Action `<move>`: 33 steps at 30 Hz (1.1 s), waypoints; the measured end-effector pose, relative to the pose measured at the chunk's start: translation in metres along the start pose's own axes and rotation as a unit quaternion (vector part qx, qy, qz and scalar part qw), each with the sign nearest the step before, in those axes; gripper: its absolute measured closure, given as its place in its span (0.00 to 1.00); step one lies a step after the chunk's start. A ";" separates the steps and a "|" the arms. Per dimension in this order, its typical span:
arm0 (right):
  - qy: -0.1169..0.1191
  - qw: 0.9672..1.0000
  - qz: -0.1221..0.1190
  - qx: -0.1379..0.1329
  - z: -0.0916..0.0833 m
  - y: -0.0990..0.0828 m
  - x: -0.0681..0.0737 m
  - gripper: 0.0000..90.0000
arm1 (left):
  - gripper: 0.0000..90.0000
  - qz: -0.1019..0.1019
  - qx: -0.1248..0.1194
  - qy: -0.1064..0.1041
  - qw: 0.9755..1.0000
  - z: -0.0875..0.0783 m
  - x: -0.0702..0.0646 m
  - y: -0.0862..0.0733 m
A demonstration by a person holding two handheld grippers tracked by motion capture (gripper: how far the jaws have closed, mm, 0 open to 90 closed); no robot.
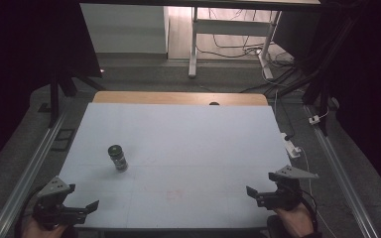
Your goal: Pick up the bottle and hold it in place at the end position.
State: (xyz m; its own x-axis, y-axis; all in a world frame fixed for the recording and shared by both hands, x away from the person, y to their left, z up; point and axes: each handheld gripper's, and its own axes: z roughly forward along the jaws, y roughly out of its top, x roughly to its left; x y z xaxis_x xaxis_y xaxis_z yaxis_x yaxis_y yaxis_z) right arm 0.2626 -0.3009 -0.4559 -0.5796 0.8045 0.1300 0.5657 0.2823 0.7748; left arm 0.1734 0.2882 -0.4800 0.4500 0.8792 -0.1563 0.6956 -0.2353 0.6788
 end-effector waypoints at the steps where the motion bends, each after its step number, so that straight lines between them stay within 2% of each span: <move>1: 0.001 1.000 0.001 0.004 0.000 0.000 0.000 0.00 | 0.01 0.000 0.000 0.000 1.000 0.000 0.000 0.000; 2: 0.000 1.000 0.000 0.005 0.001 0.000 0.000 0.00 | 0.01 0.005 0.002 -0.001 1.000 0.000 0.000 0.000; 7: -0.001 1.000 0.004 0.016 0.002 0.000 0.000 0.00 | 0.01 0.005 0.004 -0.001 1.000 0.001 -0.001 0.001; 12: -0.009 1.000 0.019 0.013 0.001 0.000 -0.003 0.00 | 0.00 0.007 0.008 -0.002 1.000 0.002 -0.001 0.002; 15: -0.024 0.999 0.025 0.011 0.001 -0.001 -0.003 0.00 | 0.00 0.007 0.009 -0.004 1.000 0.002 0.000 0.002; 20: -0.018 0.999 0.035 0.006 0.000 -0.001 -0.004 0.00 | 0.00 0.006 0.011 -0.008 1.000 0.002 0.001 0.002; 33: -0.015 1.000 0.025 0.004 0.000 -0.001 -0.003 0.00 | 0.00 0.002 0.008 -0.007 1.000 0.003 0.000 0.003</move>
State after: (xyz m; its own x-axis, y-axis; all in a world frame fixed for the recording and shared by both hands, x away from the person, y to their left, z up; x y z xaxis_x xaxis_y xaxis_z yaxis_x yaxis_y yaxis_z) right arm 0.2633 -0.3035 -0.4567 -0.5323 0.8333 0.1494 0.5984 0.2455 0.7626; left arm 0.1775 0.2865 -0.4799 0.4610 0.8722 -0.1637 0.7022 -0.2458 0.6683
